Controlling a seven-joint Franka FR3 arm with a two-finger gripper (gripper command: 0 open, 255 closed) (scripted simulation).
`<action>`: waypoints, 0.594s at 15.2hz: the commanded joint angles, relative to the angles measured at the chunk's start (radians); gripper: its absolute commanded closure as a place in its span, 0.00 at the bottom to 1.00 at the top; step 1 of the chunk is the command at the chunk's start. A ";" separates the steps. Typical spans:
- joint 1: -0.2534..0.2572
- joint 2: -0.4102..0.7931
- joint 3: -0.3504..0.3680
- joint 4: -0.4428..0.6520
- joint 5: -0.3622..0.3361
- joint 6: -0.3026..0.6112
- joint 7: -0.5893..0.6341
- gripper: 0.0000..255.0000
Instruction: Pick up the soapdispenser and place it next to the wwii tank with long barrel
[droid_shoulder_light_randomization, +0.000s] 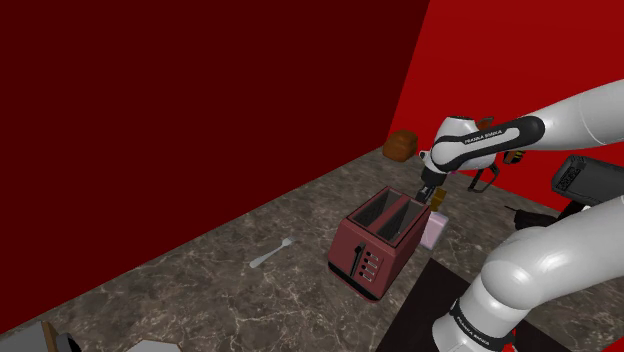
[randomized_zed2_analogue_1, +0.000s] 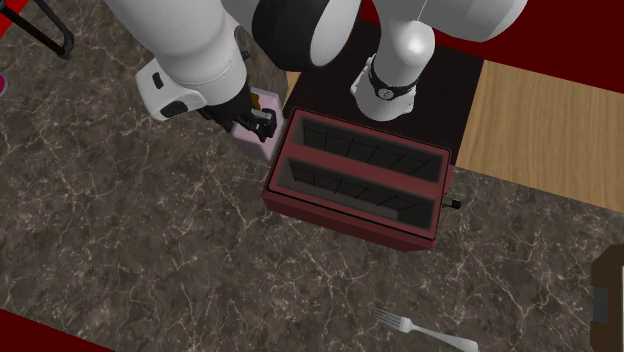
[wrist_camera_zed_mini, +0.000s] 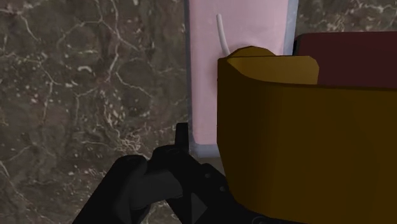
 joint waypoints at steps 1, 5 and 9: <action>-0.001 0.000 0.000 -0.001 -0.001 -0.001 0.000 1.00; -0.006 -0.044 0.018 0.026 0.001 -0.071 0.005 1.00; -0.009 -0.081 0.036 0.056 0.005 -0.139 0.008 1.00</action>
